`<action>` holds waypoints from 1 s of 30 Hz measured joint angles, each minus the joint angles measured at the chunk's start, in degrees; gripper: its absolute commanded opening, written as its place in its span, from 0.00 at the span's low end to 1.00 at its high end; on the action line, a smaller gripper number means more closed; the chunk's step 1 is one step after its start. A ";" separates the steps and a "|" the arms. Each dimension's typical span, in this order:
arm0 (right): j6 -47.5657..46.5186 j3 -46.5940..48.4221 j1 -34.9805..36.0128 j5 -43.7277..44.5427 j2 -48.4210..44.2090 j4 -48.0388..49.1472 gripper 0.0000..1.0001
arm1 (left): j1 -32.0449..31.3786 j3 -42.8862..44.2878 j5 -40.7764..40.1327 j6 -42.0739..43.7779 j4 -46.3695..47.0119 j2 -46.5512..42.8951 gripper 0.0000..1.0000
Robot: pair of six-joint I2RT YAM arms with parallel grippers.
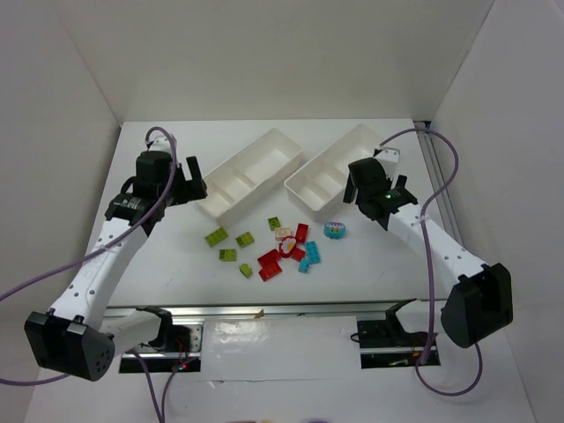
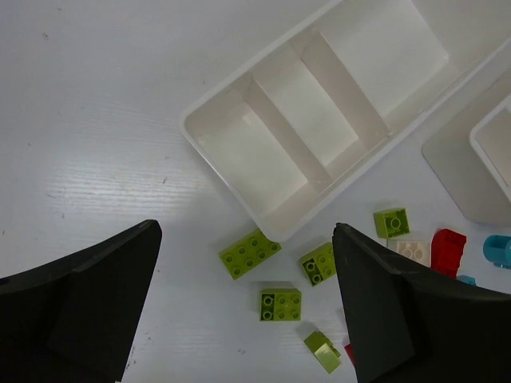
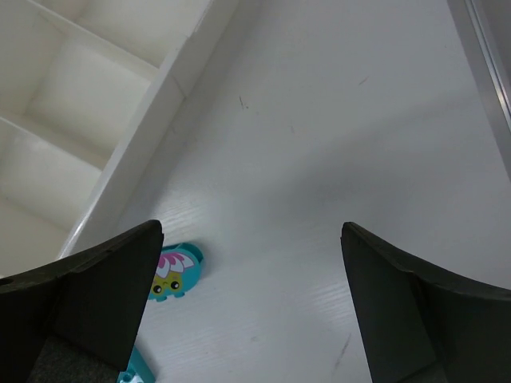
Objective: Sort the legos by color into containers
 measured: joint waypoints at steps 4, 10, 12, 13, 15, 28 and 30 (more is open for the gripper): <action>2.08 -2.45 0.00 -0.15 -4.22 0.07 1.00 | 0.00 0.00 0.15 0.00 -0.24 -1.07 1.00; 4.33 -6.62 0.00 -4.11 -8.39 -0.11 1.00 | 0.00 3.06 2.40 -0.13 -2.84 0.63 1.00; 6.10 -8.00 0.00 -5.16 -9.79 -0.72 1.00 | 0.00 5.62 3.52 -0.61 -4.04 2.75 1.00; 6.75 -8.33 0.00 -5.86 -10.47 -1.29 1.00 | 0.00 6.56 4.09 -0.87 -4.42 3.63 1.00; 7.32 -8.39 0.02 -7.98 -11.28 -2.49 1.00 | 0.00 7.80 5.31 -1.09 -5.33 4.92 1.00; 6.84 -9.01 5.11 -18.51 -5.16 -2.75 1.00 | -1.14 10.27 9.11 -1.36 -11.37 10.21 0.99; 6.08 -9.62 5.11 -19.67 -2.23 -0.70 1.00 | -1.77 10.47 9.18 -1.73 -11.26 11.06 0.99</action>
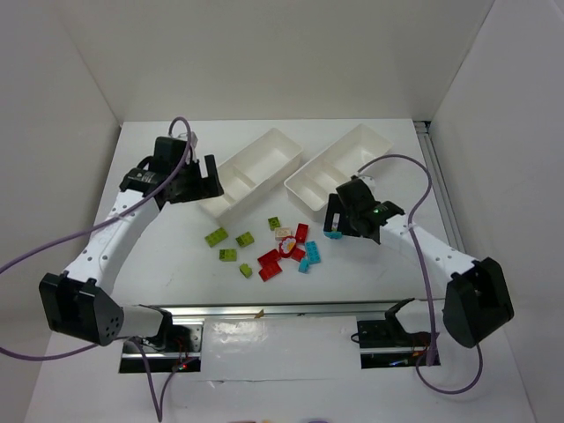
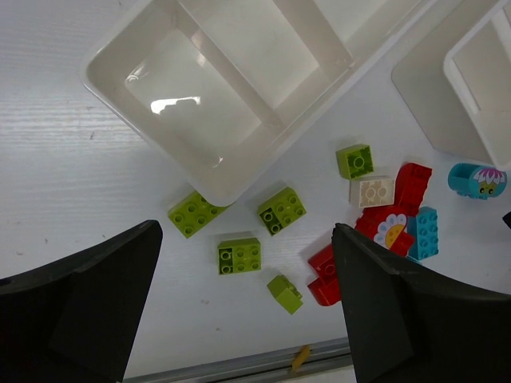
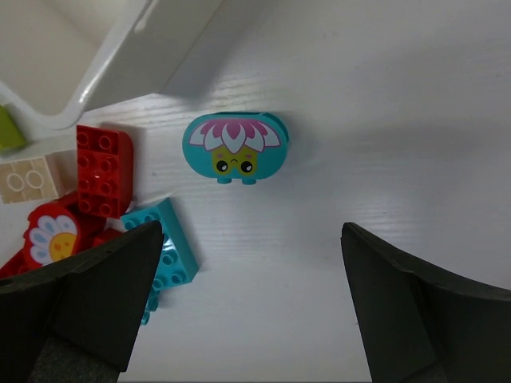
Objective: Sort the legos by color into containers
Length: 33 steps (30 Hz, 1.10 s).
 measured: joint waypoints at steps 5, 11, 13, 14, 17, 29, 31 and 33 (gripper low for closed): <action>-1.90 -1.57 0.00 -1.27 4.87 3.74 1.00 | -0.50 0.04 0.37 -2.16 0.52 2.08 0.99; -3.39 -2.69 0.00 -1.20 8.48 8.50 1.00 | -0.70 0.04 -0.13 -2.64 1.14 3.06 0.99; -3.61 -3.08 0.00 -1.20 9.40 10.12 1.00 | -0.83 0.04 -0.37 -2.62 1.22 3.19 0.99; -3.65 -3.13 0.00 -1.18 10.08 10.91 0.98 | -0.87 0.02 -0.52 -2.62 1.27 3.32 0.98; -3.61 -3.28 0.00 -1.03 12.41 13.27 0.93 | -0.94 0.02 -0.72 -2.49 1.36 4.02 0.98; -2.05 -4.31 0.24 2.84 17.68 18.53 0.86 | -0.94 -0.83 -0.98 -2.14 2.45 5.22 0.98; -2.01 -4.28 0.68 3.89 18.10 18.86 0.82 | -0.94 -1.16 -0.98 -2.12 2.80 5.46 0.98; -1.99 -4.28 1.14 4.85 18.27 18.97 0.73 | -0.94 -1.49 -0.96 -2.12 2.86 5.79 0.98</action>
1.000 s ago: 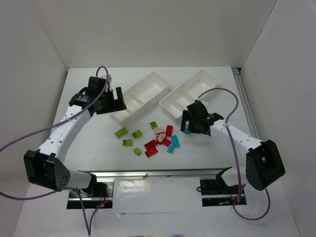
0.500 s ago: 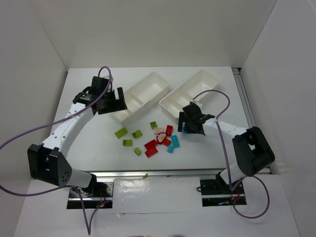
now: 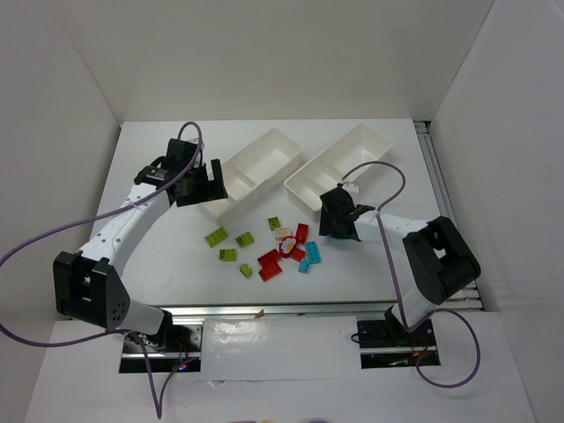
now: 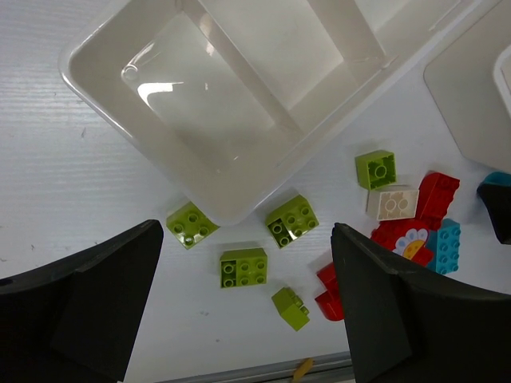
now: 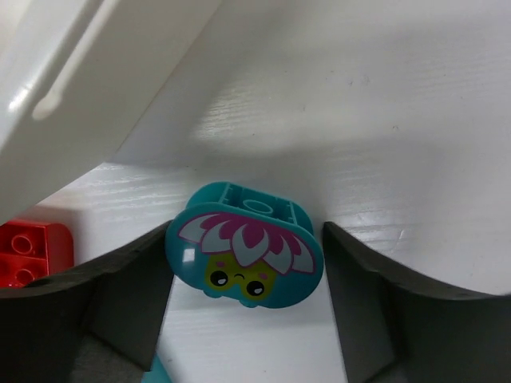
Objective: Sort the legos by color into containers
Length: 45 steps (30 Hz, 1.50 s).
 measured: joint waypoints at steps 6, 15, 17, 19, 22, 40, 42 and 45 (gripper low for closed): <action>0.31 0.00 0.96 2.23 -0.17 0.00 0.57 | 0.00 -0.31 0.02 0.00 0.31 0.22 0.98; 0.15 4.52 1.95 4.44 -14.08 -11.13 0.57 | 0.00 -0.31 0.11 0.20 1.05 0.44 0.98; -0.35 9.64 1.90 4.46 -14.97 -14.21 0.57 | 0.00 -0.31 0.37 0.24 1.36 0.83 0.98; -1.25 15.91 1.75 4.22 -12.92 -15.13 0.57 | 0.00 -0.31 0.66 0.20 1.42 1.42 0.98; -2.71 26.32 1.62 3.82 -5.79 -15.30 0.59 | 0.00 -0.31 1.05 0.20 1.46 2.25 0.98; -4.48 40.85 1.25 -0.70 14.29 -16.48 0.85 | 0.00 -0.31 1.09 1.36 1.27 2.49 0.98; -4.46 39.19 1.25 -0.68 12.31 -16.11 0.79 | 0.00 -0.31 1.09 1.36 1.27 2.49 0.98; -4.26 31.80 1.36 -1.18 4.96 -16.22 0.79 | 0.00 -0.26 1.09 1.38 1.27 2.49 0.98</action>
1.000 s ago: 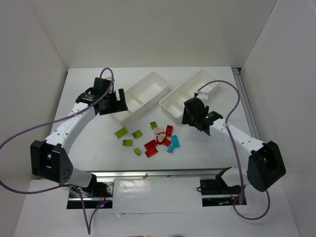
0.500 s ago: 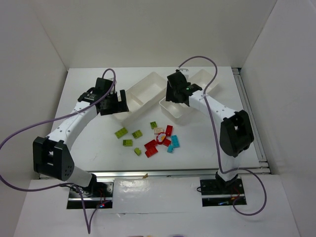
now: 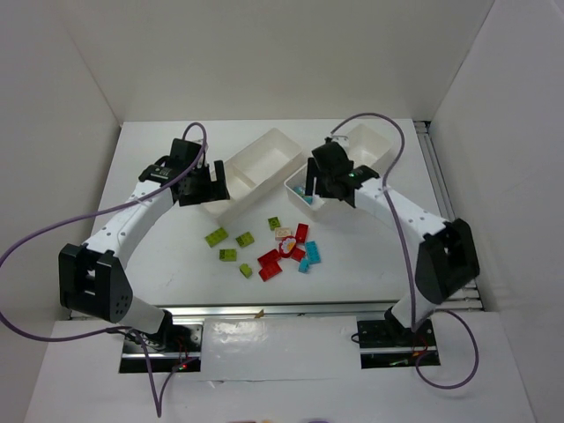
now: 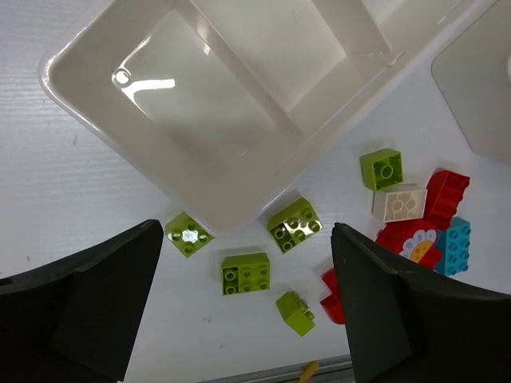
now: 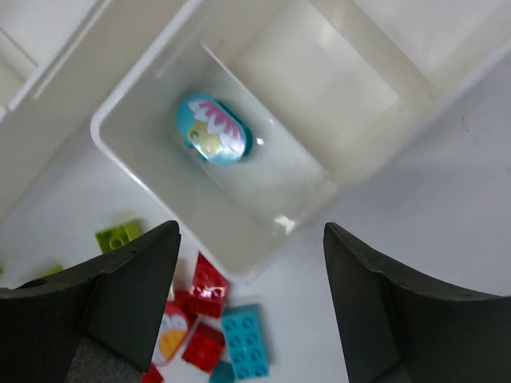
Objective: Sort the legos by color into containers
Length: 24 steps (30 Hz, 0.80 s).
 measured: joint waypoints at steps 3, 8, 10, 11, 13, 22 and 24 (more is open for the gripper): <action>0.39 -9.18 0.85 -0.39 -10.08 -0.46 0.84 | 0.00 0.02 -0.02 0.13 0.00 0.02 0.98; 0.98 -22.62 5.46 -4.11 -22.82 -1.25 0.93 | -0.04 0.02 -0.04 0.15 0.00 0.02 0.98; 1.16 -25.66 7.63 -6.14 -24.17 -1.44 0.93 | -0.04 0.02 0.00 0.11 -0.02 0.04 0.98; 1.18 -26.53 8.39 -6.88 -23.93 -1.33 0.93 | -0.04 0.02 0.00 0.09 -0.02 0.11 0.98; 1.03 -27.74 9.60 -8.41 -22.10 -0.90 0.89 | -0.22 0.02 -0.02 0.00 -0.02 0.31 0.98; -0.57 -28.00 9.81 -10.93 -9.55 3.04 0.73 | -0.90 0.02 -0.04 -0.11 -0.07 0.48 0.98; -0.57 -28.00 9.81 -11.04 -7.76 3.98 0.73 | -0.96 0.02 -0.02 -0.17 -0.09 0.48 0.96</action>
